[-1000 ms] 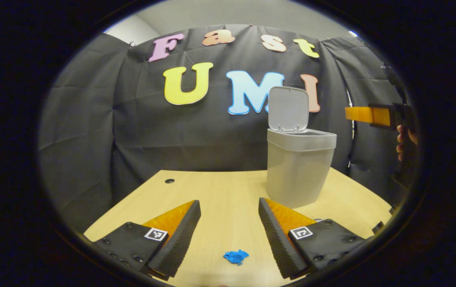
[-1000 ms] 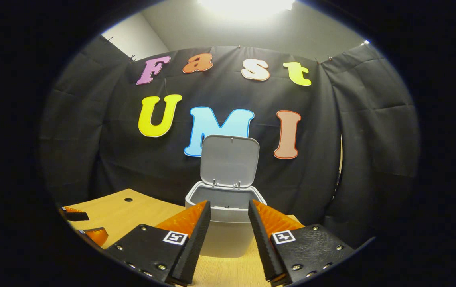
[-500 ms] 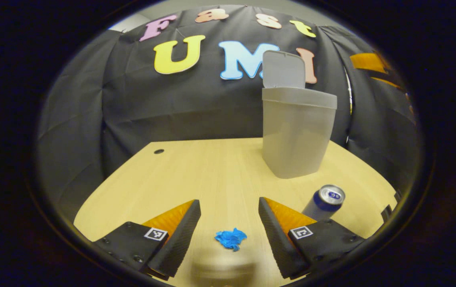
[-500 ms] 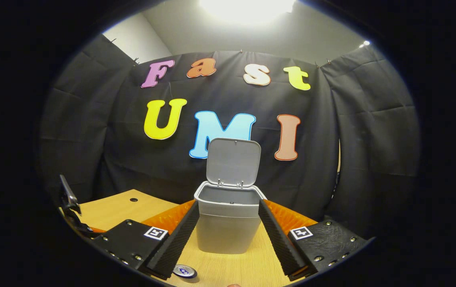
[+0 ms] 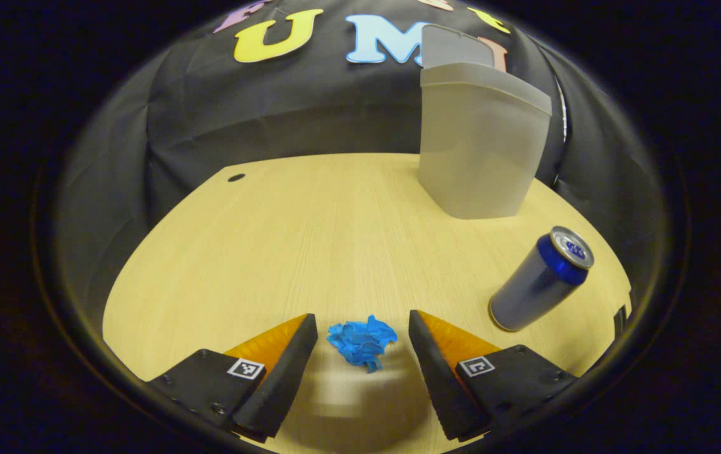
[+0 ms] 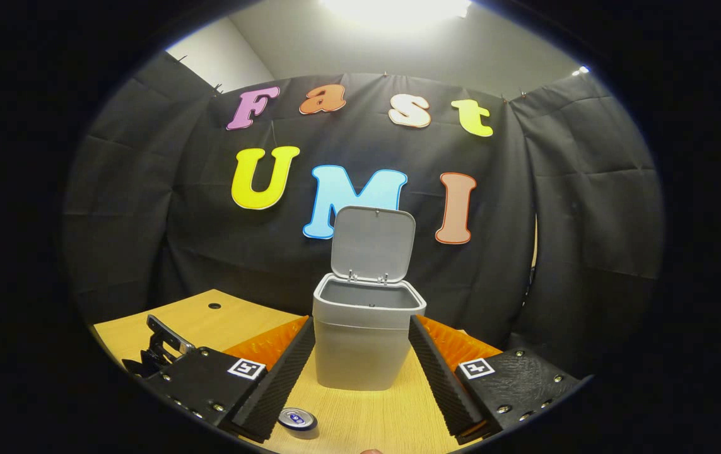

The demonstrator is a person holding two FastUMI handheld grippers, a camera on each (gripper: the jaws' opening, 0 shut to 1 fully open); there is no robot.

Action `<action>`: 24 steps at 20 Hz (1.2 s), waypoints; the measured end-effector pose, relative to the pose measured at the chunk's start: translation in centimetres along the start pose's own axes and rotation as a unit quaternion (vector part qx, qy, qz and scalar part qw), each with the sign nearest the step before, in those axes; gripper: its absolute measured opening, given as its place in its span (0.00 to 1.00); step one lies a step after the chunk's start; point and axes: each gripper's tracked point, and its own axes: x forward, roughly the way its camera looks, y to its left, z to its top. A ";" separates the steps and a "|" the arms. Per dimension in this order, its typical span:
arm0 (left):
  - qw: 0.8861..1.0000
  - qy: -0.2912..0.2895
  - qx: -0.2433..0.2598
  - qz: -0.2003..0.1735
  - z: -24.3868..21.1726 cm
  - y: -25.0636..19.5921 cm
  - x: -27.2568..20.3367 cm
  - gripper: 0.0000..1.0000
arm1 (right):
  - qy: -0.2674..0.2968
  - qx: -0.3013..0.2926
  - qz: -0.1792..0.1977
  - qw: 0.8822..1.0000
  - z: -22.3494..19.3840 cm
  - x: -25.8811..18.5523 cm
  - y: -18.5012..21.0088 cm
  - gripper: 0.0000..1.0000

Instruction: Press the lid of the desktop garbage bin to open it, pick up the crumpled paper on the desktop and throw it into the bin, then pick up the pop can on the desktop and drop it into the bin, and finally close the garbage bin lid.

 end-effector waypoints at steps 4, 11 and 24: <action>1.000 0.019 0.005 -0.002 -1.3 -0.5 0.8 0.96 | 0.006 0.004 -0.007 1.000 -0.4 -0.3 -0.4 0.96; 1.000 0.028 -0.003 0.008 -2.1 0.3 1.1 0.66 | 0.017 0.003 -0.018 1.000 -1.5 -0.7 -1.2 0.96; 0.999 -0.042 0.006 0.004 2.9 -0.1 -0.9 0.23 | 0.010 0.005 -0.014 1.000 -1.4 -0.9 -1.4 0.96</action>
